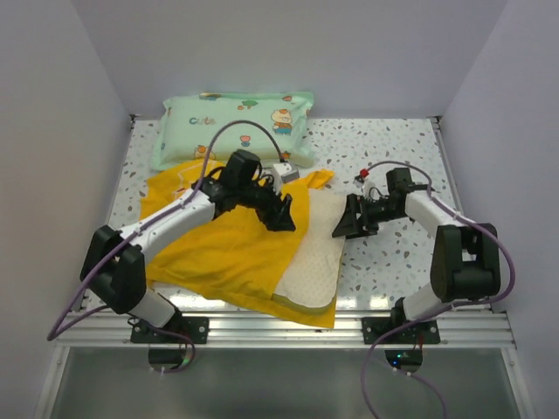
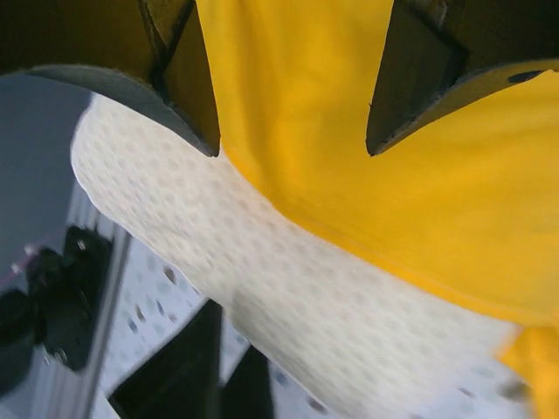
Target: Put the pillow into the pillowcase
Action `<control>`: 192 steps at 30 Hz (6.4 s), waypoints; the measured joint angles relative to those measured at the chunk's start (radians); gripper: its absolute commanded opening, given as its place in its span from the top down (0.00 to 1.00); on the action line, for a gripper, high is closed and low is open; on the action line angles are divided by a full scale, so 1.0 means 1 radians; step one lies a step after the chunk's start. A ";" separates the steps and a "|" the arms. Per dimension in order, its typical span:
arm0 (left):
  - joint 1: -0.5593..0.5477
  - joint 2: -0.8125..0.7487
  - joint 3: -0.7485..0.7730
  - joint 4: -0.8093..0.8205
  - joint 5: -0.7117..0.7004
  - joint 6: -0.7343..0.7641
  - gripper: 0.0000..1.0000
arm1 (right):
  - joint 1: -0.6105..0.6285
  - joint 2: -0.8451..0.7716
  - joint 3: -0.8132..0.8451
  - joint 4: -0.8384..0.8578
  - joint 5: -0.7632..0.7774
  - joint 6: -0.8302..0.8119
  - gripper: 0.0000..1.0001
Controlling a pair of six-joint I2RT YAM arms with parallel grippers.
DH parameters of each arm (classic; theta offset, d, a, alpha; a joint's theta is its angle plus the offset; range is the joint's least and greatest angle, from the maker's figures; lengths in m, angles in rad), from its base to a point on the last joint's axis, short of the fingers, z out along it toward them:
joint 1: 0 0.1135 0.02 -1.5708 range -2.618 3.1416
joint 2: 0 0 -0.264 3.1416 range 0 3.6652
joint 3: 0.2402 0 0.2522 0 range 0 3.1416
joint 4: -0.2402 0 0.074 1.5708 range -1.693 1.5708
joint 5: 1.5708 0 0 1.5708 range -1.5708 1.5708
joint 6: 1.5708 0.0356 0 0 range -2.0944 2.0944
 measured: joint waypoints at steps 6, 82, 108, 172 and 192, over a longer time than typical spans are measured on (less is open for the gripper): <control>0.087 0.146 0.360 -0.005 -0.156 0.070 0.19 | -0.051 -0.042 0.062 0.055 0.092 0.048 0.05; 0.023 0.693 0.644 0.475 -0.296 -0.657 0.17 | 0.132 -0.085 -0.120 0.657 0.471 0.412 0.53; 0.266 -0.087 -0.090 -0.032 -0.431 0.182 0.18 | 0.103 0.351 0.319 0.178 0.228 0.264 0.71; 0.455 0.667 0.732 -0.119 -0.396 0.458 0.39 | 0.100 0.440 0.407 0.241 0.223 0.265 0.32; 0.235 0.481 0.518 -0.001 -0.225 0.257 1.00 | 0.146 0.408 0.409 0.251 0.205 0.201 1.00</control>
